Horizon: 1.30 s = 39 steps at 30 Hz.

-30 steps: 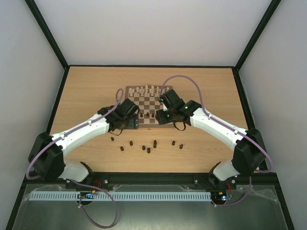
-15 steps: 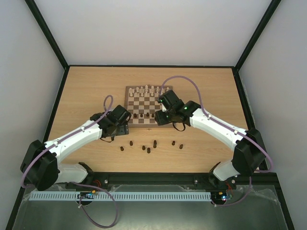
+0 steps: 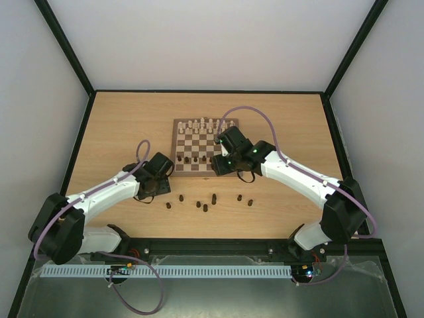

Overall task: Set up the chess pieces on the board
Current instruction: Pick up the chess piece at the center of the board.

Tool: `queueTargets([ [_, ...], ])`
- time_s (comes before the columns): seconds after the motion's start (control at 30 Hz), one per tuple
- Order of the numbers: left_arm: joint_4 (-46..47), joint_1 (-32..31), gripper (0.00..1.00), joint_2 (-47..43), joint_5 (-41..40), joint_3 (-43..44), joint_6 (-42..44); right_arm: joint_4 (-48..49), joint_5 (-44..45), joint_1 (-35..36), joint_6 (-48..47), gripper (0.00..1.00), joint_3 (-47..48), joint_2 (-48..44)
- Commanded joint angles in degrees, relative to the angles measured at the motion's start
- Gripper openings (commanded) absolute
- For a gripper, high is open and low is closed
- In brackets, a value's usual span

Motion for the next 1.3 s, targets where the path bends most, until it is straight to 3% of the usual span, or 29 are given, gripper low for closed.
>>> queueTargets([
  [0.0,2.3,0.1,0.67,0.6,1.8,-2.0,-1.7,0.1,-1.3,0.7,-0.3,0.52,-0.8,-0.7],
  [0.07,3.2,0.1,0.55,1.1,1.9,-2.9,-1.8,0.2,-1.3,0.8,-0.3,0.52,-0.8,-0.7],
  [0.17,4.1,0.1,0.47,2.3,1.8,-3.5,-1.9,0.1,-1.4,0.9,-0.3,0.52,-0.9,-0.8],
  [0.67,5.8,2.0,0.4,5.3,-0.6,-2.1,0.0,-0.1,-0.9,1.1,-0.3,0.52,-1.1,-1.3],
  [1.1,5.5,2.6,0.09,4.9,-0.7,-2.2,0.9,-0.1,-0.7,1.2,-0.4,0.52,-1.1,-0.9],
  [1.27,1.1,2.0,0.04,3.5,-1.1,1.1,2.0,-0.3,-0.5,1.2,-0.3,0.52,-1.1,-1.1],
])
